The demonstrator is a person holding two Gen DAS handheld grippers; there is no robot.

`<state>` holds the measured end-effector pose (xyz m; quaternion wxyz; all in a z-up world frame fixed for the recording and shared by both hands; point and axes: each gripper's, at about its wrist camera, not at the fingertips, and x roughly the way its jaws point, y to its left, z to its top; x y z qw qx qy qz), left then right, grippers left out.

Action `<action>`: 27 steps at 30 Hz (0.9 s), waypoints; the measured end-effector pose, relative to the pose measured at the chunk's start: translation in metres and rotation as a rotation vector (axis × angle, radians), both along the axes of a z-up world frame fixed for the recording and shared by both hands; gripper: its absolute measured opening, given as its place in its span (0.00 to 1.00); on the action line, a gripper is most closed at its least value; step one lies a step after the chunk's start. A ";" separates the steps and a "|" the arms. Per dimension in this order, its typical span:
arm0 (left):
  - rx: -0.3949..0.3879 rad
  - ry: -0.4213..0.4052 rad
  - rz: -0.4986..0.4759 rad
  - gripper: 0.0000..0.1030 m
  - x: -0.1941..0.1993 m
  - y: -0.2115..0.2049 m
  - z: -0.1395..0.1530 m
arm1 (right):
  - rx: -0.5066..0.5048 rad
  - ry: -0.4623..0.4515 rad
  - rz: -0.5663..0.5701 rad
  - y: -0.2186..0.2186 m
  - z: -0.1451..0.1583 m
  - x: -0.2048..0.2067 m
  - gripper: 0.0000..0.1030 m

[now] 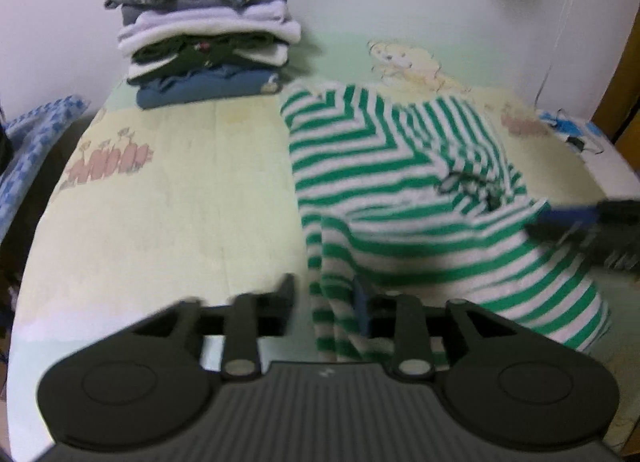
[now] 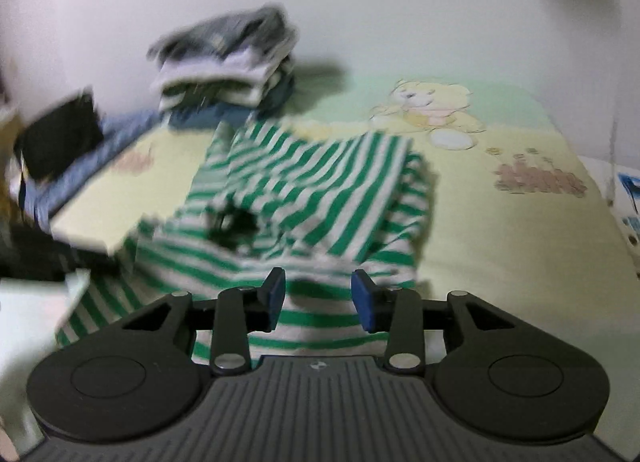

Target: Fold clothes

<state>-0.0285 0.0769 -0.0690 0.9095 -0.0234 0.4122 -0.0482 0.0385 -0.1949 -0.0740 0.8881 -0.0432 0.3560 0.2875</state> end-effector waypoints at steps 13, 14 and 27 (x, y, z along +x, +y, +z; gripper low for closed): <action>0.021 0.032 0.001 0.16 0.002 -0.010 -0.018 | 0.069 0.112 -0.098 -0.006 -0.014 0.031 0.13; 0.007 0.036 0.012 0.16 -0.001 -0.006 -0.017 | 0.079 0.115 -0.107 -0.009 -0.011 0.030 0.19; 0.046 0.017 0.015 0.28 0.018 -0.005 -0.007 | 0.025 0.086 -0.128 -0.039 -0.001 0.004 0.26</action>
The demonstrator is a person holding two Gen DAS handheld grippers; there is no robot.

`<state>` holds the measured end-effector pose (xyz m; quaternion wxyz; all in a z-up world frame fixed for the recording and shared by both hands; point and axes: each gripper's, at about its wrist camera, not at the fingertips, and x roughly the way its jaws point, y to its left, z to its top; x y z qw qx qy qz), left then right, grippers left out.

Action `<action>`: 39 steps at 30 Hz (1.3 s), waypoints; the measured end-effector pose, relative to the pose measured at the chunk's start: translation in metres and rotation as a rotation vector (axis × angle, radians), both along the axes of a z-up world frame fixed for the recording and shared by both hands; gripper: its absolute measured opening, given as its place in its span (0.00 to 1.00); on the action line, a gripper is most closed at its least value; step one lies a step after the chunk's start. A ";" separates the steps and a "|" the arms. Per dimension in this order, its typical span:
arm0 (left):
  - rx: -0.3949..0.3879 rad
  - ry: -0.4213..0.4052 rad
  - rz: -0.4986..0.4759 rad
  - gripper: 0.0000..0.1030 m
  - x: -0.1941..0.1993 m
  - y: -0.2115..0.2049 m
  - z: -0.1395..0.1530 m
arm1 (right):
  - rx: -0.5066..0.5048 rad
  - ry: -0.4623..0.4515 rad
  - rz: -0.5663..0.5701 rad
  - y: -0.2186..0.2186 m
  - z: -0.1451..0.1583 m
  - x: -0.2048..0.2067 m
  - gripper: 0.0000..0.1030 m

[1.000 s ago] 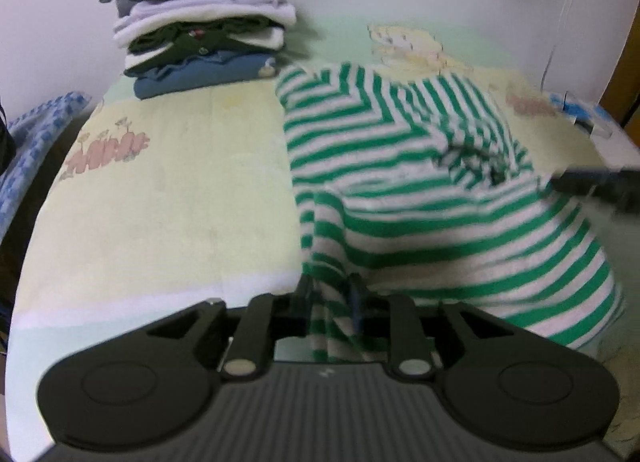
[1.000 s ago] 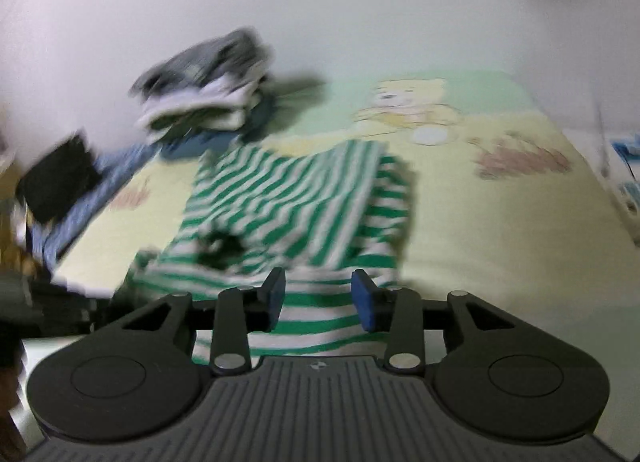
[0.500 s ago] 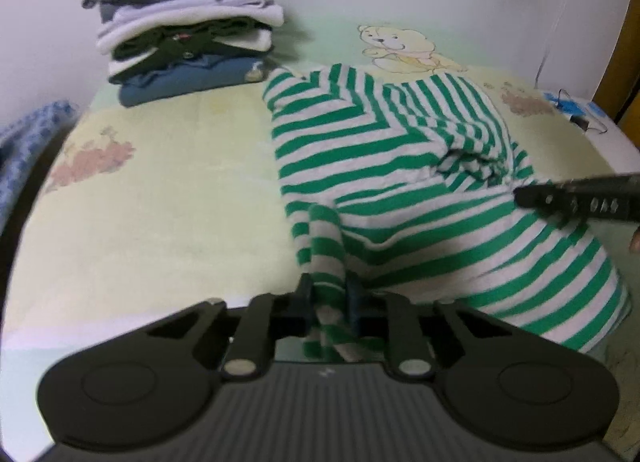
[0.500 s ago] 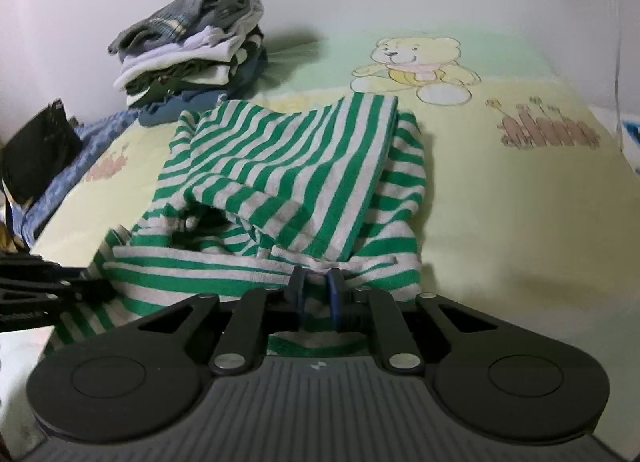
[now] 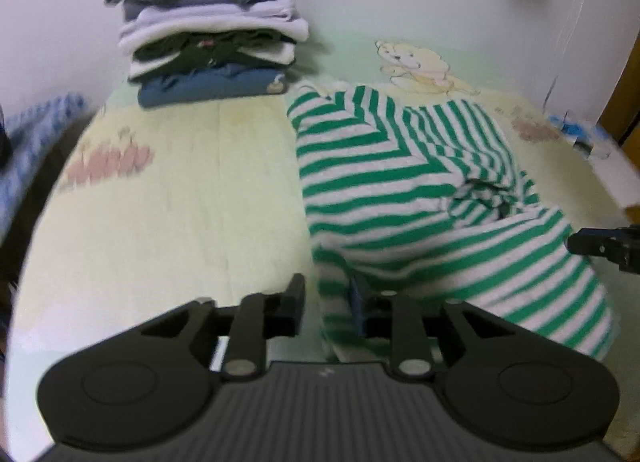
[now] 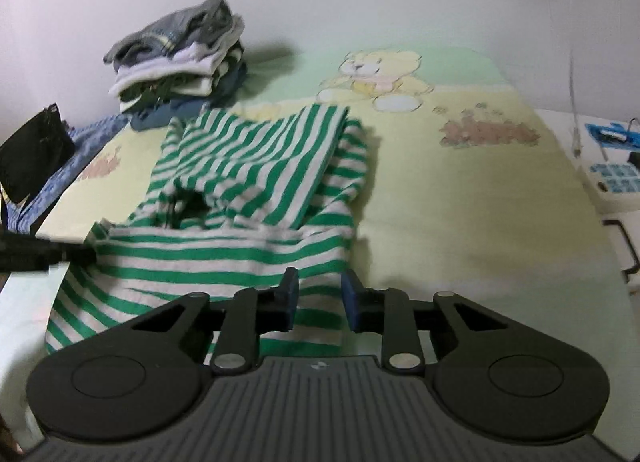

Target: Fold clothes

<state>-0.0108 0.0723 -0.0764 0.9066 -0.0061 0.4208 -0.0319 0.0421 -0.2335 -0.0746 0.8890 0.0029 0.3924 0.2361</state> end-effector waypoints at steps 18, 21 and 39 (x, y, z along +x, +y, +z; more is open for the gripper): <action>0.122 -0.095 -0.075 0.35 -0.026 -0.020 0.031 | -0.105 0.060 0.158 -0.004 0.007 -0.057 0.21; 0.095 -0.039 -0.141 0.37 -0.044 -0.033 0.020 | -0.162 0.116 0.102 -0.009 -0.013 -0.060 0.26; 0.050 0.101 -0.086 0.41 -0.095 0.023 0.007 | -0.116 0.045 0.081 -0.008 0.007 -0.065 0.25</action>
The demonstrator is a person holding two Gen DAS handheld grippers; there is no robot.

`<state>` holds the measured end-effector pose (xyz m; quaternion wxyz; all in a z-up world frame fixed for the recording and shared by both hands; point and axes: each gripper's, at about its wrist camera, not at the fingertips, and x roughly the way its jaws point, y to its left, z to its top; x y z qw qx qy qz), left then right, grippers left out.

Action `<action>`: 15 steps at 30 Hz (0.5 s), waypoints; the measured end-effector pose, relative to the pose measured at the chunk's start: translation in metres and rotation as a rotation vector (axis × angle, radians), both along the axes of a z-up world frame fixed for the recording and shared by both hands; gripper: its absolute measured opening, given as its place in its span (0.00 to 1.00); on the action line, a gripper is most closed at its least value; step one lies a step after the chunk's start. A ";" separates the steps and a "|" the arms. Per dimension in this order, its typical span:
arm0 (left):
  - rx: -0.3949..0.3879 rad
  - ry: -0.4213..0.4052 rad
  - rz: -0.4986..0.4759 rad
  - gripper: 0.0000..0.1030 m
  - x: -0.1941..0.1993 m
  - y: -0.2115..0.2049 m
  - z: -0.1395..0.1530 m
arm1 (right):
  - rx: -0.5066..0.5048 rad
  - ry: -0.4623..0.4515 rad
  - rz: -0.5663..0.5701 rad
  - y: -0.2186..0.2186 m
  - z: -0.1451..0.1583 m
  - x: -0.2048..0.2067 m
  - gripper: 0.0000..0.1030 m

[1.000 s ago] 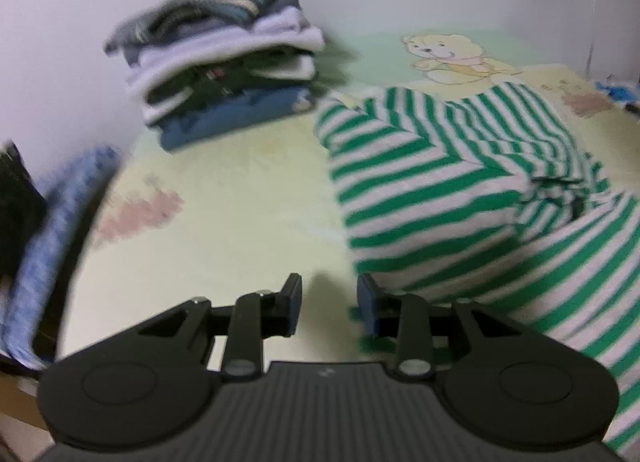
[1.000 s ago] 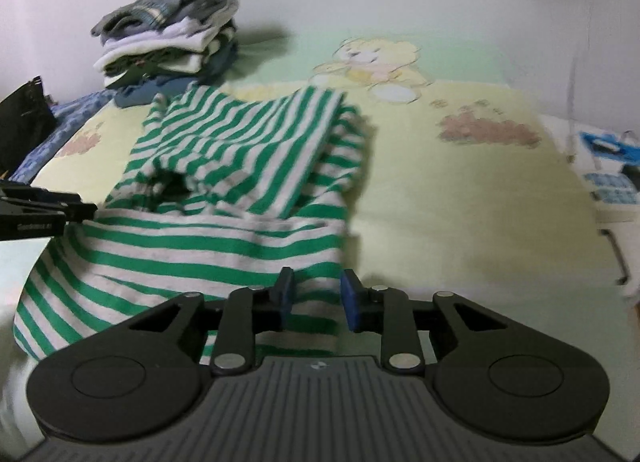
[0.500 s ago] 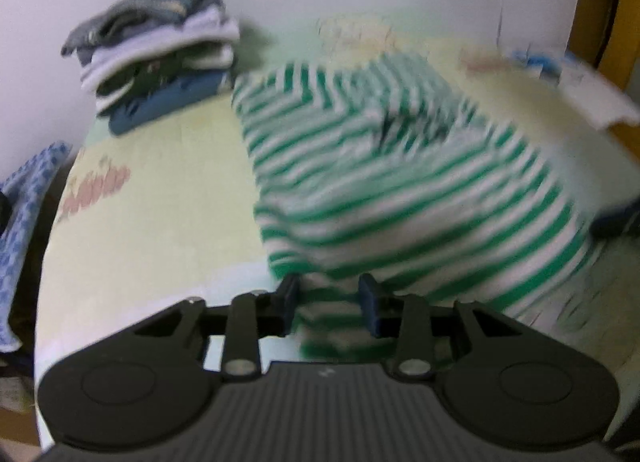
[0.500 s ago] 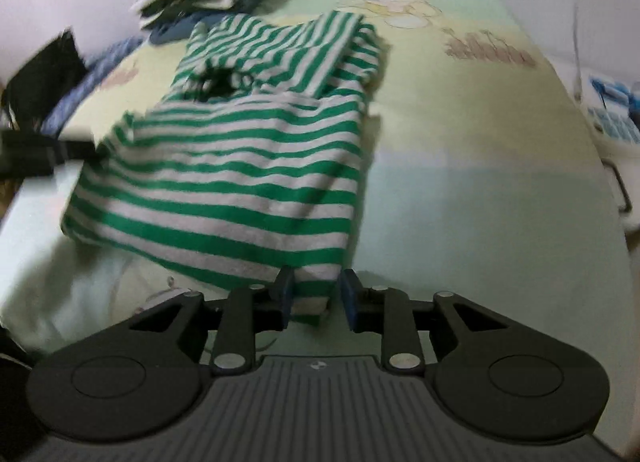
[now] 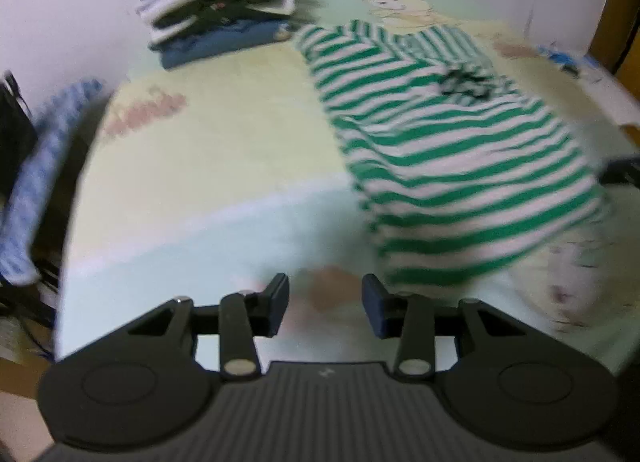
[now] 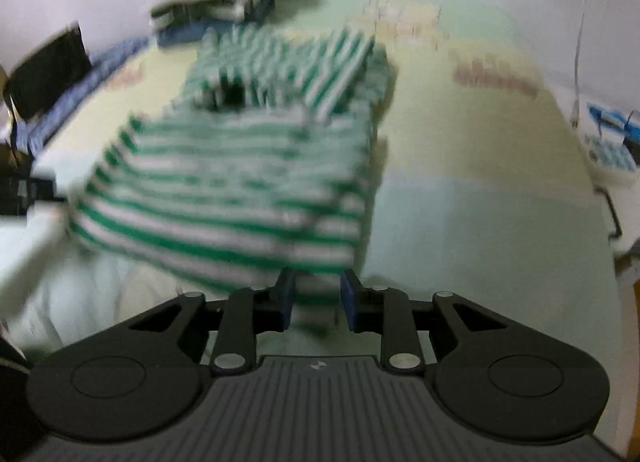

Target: Fold clothes

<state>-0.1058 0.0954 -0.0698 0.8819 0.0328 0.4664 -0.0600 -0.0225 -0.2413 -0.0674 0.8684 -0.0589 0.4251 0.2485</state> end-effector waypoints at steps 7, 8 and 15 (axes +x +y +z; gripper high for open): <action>-0.021 -0.011 -0.041 0.41 -0.003 -0.026 -0.014 | 0.126 -0.060 0.229 0.073 0.018 0.011 0.26; -0.033 -0.006 -0.035 0.41 -0.001 -0.025 -0.016 | 0.127 -0.072 0.269 0.088 0.017 0.012 0.31; -0.132 0.006 0.011 0.13 0.000 -0.022 -0.019 | 0.137 -0.113 0.403 0.173 0.003 0.036 0.42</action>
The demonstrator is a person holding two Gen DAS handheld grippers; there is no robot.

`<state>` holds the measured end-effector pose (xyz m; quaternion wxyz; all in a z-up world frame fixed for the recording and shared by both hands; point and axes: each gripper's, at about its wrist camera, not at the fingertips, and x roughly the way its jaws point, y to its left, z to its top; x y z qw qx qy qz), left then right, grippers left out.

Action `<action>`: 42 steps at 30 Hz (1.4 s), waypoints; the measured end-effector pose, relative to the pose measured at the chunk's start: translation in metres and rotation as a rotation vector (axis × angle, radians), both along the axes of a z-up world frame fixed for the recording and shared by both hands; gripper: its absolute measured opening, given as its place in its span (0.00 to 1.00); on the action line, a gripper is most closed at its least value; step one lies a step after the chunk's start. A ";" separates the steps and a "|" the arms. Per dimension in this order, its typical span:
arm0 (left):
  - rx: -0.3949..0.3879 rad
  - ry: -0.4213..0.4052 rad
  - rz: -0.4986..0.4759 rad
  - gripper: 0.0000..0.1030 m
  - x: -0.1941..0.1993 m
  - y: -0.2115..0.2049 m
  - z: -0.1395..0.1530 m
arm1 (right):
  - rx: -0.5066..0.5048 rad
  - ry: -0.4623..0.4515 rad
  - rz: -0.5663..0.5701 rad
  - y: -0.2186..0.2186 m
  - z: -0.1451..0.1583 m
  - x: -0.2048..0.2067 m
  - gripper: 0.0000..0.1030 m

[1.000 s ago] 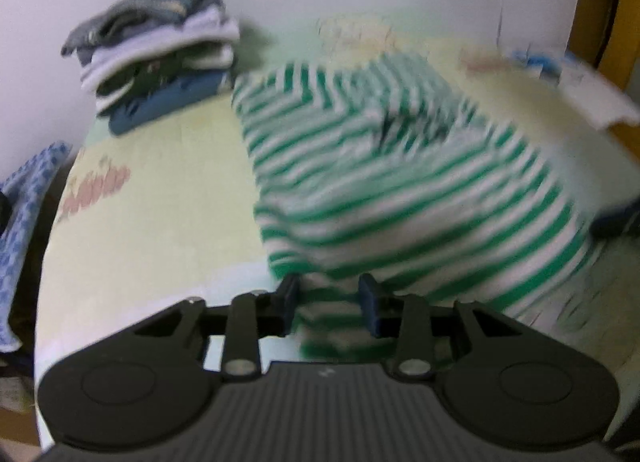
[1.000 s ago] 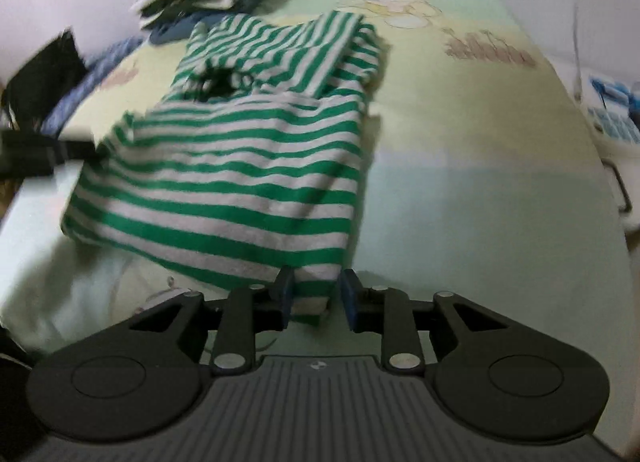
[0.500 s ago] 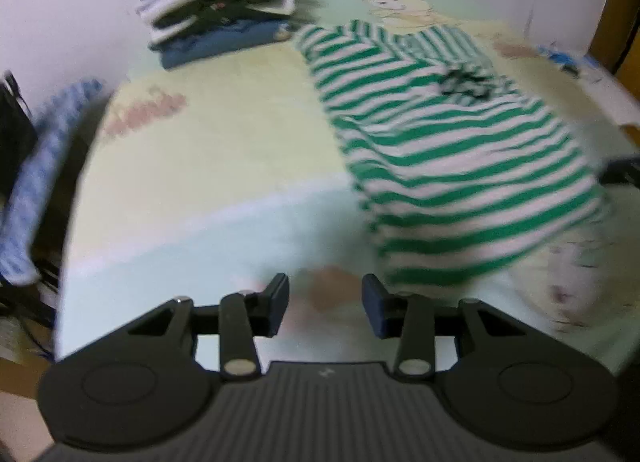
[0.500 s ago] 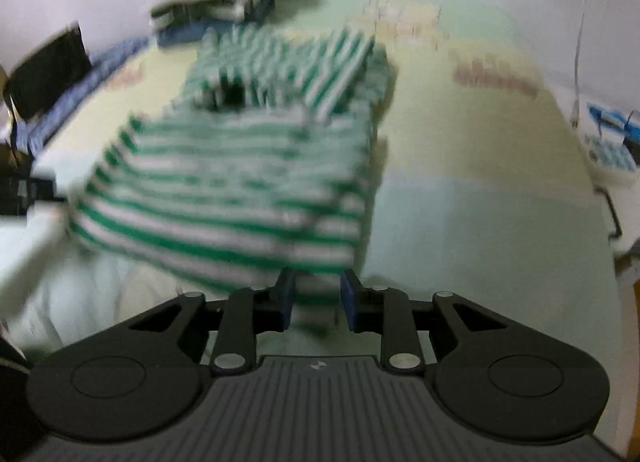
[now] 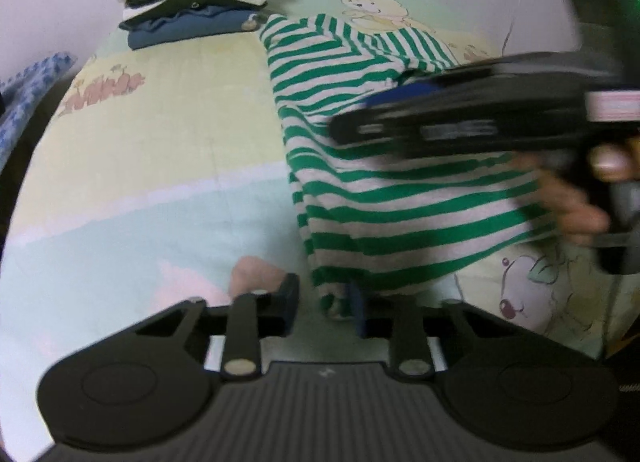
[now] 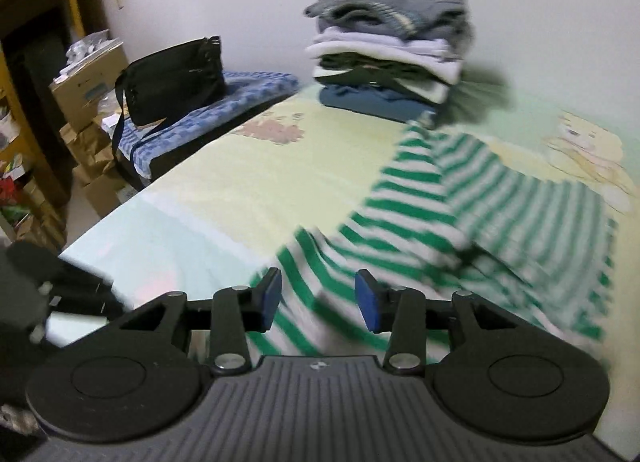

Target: Fold clothes

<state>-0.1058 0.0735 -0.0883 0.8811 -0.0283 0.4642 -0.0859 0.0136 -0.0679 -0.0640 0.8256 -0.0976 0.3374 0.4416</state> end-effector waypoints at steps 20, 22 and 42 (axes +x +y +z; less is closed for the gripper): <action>-0.030 -0.024 0.050 0.00 -0.013 0.019 0.006 | 0.003 0.044 -0.115 -0.008 -0.007 0.039 0.01; -0.040 -0.057 0.040 0.01 -0.007 0.014 0.012 | -0.030 0.057 -0.080 -0.007 -0.013 0.037 0.06; 0.100 -0.106 -0.085 0.25 0.065 -0.037 0.001 | -0.089 0.047 -0.432 -0.140 -0.021 0.019 0.17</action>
